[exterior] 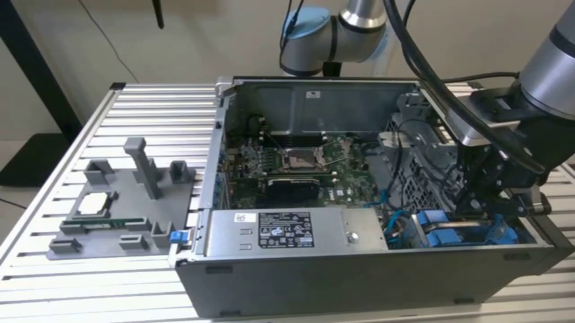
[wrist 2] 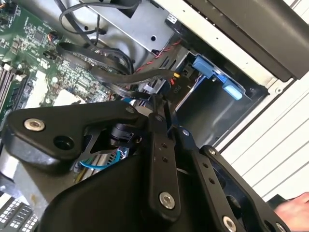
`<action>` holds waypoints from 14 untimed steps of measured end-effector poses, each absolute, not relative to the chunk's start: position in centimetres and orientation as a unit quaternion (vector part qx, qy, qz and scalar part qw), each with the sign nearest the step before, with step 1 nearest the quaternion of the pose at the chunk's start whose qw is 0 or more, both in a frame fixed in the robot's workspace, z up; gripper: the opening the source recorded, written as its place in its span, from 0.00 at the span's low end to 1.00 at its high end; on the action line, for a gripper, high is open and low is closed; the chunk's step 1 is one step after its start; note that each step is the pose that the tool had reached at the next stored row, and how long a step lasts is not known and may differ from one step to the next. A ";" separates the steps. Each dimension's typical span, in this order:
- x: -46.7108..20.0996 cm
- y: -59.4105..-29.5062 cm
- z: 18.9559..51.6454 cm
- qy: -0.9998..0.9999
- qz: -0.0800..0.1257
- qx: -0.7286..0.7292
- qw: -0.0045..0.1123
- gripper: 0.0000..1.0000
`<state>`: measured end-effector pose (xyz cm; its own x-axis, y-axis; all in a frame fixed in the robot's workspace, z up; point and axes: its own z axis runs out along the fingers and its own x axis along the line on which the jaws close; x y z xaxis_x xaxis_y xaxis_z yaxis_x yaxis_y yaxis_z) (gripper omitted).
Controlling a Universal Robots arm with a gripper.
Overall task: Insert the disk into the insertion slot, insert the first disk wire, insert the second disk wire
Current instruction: 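Insert the second disk wire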
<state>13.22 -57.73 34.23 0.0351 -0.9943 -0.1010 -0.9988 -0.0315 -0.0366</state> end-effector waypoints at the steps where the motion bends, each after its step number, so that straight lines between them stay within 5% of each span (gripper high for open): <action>1: 13.2 -57.7 34.3 0.694 0.024 -0.718 0.049 0.00; 14: 13.3 -58.1 34.3 0.695 0.025 -0.717 0.050 0.00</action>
